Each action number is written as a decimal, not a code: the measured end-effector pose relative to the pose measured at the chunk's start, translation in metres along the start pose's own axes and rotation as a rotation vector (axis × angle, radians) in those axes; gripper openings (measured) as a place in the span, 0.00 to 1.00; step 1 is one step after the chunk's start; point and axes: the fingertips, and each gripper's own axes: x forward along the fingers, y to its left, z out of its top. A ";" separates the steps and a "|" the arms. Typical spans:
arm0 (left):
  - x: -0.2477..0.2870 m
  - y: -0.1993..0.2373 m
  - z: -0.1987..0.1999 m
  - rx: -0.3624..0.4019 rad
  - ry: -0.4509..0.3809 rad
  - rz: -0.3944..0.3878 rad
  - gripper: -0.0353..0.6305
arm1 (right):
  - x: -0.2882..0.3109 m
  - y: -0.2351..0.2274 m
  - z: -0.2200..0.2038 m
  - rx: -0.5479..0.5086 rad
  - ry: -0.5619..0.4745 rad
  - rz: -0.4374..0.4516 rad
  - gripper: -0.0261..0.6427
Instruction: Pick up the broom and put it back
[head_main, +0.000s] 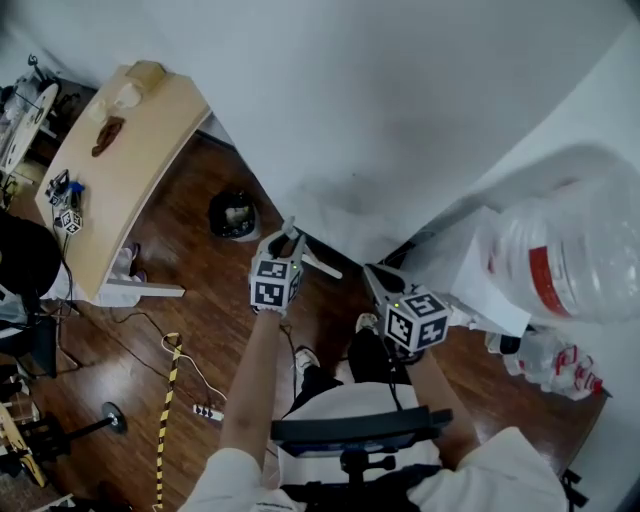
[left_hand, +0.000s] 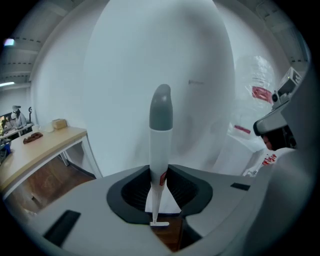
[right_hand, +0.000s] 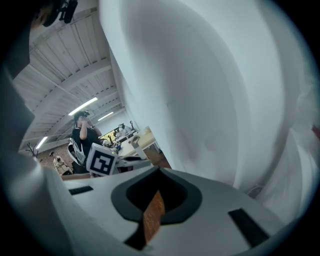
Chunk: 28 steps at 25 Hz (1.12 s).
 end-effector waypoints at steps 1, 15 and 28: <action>-0.013 0.000 0.006 -0.008 -0.019 0.003 0.21 | -0.001 0.005 0.002 -0.007 -0.009 -0.001 0.06; -0.162 -0.021 0.112 0.014 -0.243 -0.004 0.21 | -0.019 0.094 0.026 -0.098 -0.124 0.036 0.06; -0.203 -0.026 0.099 0.006 -0.268 -0.023 0.21 | -0.024 0.133 0.033 -0.153 -0.149 0.059 0.06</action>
